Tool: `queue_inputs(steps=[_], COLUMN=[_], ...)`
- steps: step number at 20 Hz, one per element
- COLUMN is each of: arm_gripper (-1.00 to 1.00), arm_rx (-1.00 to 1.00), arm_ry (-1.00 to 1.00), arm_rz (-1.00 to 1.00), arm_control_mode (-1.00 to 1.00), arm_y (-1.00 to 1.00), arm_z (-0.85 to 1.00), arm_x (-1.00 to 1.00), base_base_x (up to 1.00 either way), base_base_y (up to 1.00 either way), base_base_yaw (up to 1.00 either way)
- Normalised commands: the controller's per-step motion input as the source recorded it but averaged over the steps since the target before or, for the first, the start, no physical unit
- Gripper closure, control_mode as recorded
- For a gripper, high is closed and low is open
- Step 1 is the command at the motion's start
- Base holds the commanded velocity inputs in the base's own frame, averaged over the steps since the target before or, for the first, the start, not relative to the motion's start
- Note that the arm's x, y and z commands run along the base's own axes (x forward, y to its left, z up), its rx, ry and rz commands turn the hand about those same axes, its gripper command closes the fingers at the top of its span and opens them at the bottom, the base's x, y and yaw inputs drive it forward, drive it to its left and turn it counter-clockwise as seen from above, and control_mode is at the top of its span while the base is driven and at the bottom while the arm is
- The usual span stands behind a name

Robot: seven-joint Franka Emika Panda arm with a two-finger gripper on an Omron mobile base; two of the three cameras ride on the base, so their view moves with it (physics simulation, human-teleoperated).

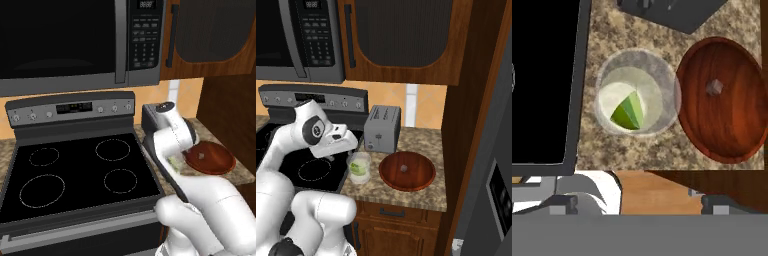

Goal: Grab a lemon wedge from the fridge and one ice cube from the ice bowl, and put them in the glass of lemonade.

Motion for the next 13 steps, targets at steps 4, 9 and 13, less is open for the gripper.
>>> queue_inputs(steps=[4, 9, 13], arm_gripper=[-1.0, -1.0, -1.0], arm_rx=[-0.07, -0.06, -0.21], arm_ry=[-0.4, -0.27, -0.14], arm_rz=[-0.09, -0.06, -0.03], arm_control_mode=[-1.0, -1.0, -1.0], arm_y=[0.58, 0.76, 0.95], arm_z=[0.41, 0.25, 0.11], arm_x=[-0.68, -0.56, -0.46], base_base_x=[0.0, 0.0, 0.0], base_base_y=[0.0, 0.0, 0.0], base_base_yaw=[0.0, 0.0, 0.0])
